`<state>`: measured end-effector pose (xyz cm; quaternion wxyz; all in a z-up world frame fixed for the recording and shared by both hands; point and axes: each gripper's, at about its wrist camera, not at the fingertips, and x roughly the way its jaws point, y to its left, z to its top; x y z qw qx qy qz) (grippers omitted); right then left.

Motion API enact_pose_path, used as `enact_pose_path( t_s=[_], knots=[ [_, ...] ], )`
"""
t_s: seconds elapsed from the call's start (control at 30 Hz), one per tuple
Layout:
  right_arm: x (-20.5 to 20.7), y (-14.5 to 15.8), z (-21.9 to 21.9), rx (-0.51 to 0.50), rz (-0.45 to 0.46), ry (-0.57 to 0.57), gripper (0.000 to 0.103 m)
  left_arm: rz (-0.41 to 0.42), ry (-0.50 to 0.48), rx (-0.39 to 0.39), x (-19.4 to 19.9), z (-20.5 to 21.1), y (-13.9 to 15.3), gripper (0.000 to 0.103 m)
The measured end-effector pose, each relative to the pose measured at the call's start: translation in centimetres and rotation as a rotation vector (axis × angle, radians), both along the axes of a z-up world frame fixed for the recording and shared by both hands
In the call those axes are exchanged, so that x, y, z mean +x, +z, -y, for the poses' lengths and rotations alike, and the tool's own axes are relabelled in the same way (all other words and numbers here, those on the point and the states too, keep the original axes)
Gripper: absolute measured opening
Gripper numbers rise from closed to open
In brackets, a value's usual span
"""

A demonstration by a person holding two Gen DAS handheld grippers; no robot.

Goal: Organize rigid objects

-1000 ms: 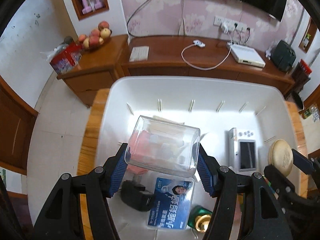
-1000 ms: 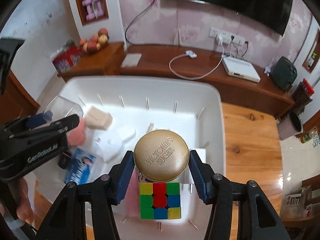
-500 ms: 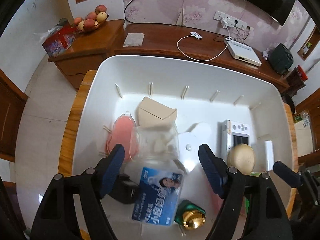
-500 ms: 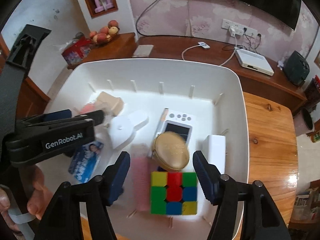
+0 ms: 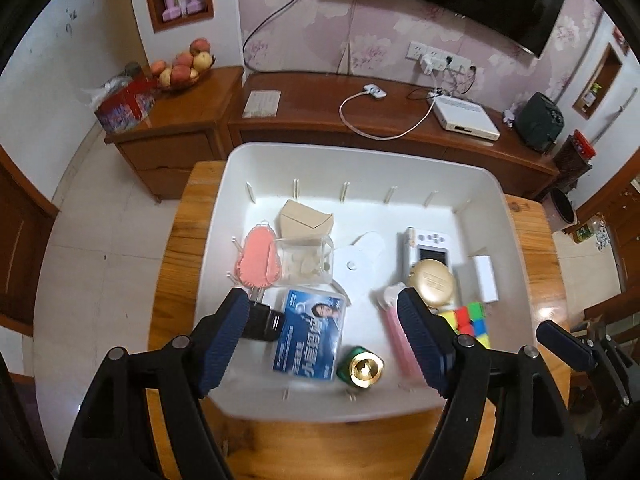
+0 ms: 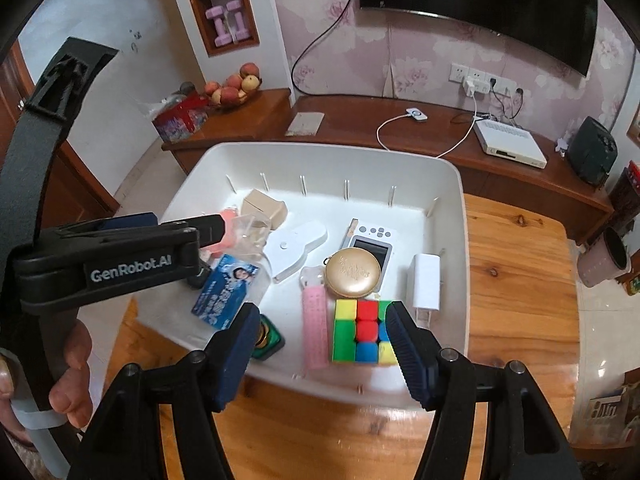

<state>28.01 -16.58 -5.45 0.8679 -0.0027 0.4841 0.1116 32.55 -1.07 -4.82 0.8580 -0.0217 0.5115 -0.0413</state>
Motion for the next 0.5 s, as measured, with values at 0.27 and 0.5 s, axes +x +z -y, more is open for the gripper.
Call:
enact_pose_path(
  t_s=[0.27,0.5],
  knots=[
    [-5.2,3.7,1.1,0.021,0.076,-0.003,0.066,0.081,-0.046,0.006,-6.0,0.3,3.9,0.08],
    [-11.2,6.2,1.4,0.015,0.164,-0.007,0.066,0.14,-0.059,-0.023,-13.3,0.4,5.6,0.083]
  ],
)
